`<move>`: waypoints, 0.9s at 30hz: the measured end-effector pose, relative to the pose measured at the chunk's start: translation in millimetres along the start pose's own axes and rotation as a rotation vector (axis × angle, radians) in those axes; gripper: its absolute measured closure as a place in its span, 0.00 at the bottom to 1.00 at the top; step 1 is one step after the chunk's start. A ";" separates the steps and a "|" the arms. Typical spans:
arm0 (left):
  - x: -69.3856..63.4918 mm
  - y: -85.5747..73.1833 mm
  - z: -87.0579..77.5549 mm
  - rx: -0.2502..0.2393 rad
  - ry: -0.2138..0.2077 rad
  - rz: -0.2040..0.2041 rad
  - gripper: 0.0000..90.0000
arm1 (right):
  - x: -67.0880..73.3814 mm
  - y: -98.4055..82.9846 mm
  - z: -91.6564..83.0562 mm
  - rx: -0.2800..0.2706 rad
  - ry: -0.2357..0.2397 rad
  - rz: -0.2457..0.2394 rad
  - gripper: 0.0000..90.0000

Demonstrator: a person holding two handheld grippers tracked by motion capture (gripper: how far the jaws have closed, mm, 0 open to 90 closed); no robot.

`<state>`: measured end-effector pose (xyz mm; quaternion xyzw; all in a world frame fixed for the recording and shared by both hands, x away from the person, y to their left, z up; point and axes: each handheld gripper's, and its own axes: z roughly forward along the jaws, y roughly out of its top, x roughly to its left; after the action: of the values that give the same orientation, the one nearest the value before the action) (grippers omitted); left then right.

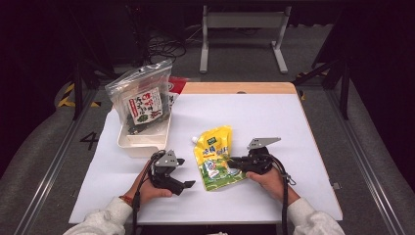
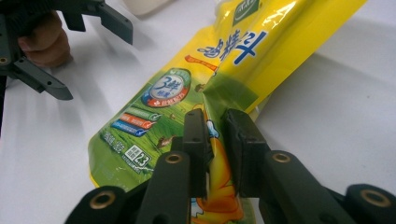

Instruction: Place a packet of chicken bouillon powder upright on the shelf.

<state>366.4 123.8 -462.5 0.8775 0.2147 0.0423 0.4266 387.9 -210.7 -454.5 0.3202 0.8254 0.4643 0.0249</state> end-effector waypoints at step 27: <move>3.5 4.3 0.6 -0.013 -0.013 -0.066 0.16 | 7.2 11.7 -2.2 0.085 -0.030 -0.051 0.68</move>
<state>371.2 122.5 -459.9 0.8674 0.2404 0.0239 0.4351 387.4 -204.0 -442.3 0.3065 0.8519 0.4233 0.0354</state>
